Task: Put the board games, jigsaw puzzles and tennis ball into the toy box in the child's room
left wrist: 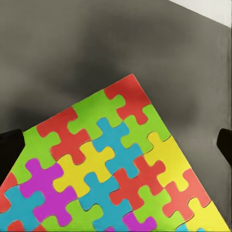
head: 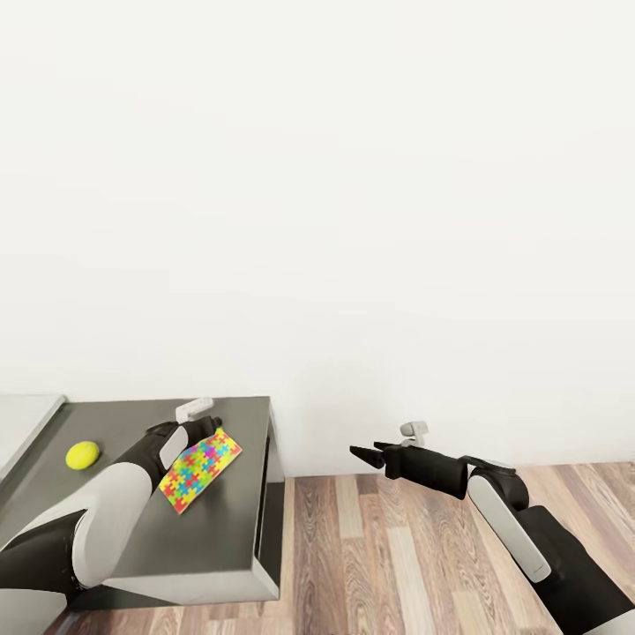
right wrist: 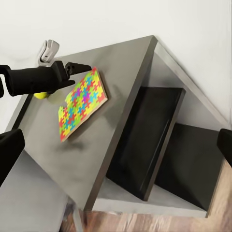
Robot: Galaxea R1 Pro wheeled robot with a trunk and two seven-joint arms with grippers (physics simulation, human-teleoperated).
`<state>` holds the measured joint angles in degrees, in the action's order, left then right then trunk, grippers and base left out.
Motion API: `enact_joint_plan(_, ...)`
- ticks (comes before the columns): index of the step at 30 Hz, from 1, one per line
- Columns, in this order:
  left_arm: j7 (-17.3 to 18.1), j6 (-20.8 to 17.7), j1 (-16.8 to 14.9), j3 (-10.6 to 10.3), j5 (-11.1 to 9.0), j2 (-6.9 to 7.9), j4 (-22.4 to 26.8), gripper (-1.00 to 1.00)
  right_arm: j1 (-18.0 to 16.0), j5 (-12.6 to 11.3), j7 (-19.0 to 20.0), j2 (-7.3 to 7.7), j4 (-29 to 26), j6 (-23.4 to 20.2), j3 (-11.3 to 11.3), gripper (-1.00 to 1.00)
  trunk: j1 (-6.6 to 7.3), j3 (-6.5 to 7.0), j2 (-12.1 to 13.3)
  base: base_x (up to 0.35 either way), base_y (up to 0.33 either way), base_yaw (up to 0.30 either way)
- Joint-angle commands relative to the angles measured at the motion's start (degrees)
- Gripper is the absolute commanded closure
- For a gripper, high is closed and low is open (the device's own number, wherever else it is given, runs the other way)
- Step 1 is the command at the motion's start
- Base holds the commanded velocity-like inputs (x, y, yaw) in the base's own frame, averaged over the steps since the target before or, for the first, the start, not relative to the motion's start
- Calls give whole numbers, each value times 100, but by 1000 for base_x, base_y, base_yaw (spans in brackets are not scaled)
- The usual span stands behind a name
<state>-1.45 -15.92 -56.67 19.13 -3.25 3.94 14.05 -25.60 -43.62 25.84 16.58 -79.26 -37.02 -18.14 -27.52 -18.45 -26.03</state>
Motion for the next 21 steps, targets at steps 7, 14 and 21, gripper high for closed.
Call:
enact_joint_plan(7,-13,-34,-2,7,-35,-2,10,-100,-6,-24,-1,4,-7,-15,-6,-100,-2,13,-10,-24,0,-83)
enact_joint_plan(14,-13,-34,-2,10,-36,1,10,-100,-6,-24,-1,11,-22,-14,-5,-100,-2,33,-10,-3,0,-70)
enact_joint_plan(21,-10,-34,-2,12,-37,1,10,-100,-6,-21,-9,12,-36,-17,-6,-100,-2,48,-10,0,0,-59)
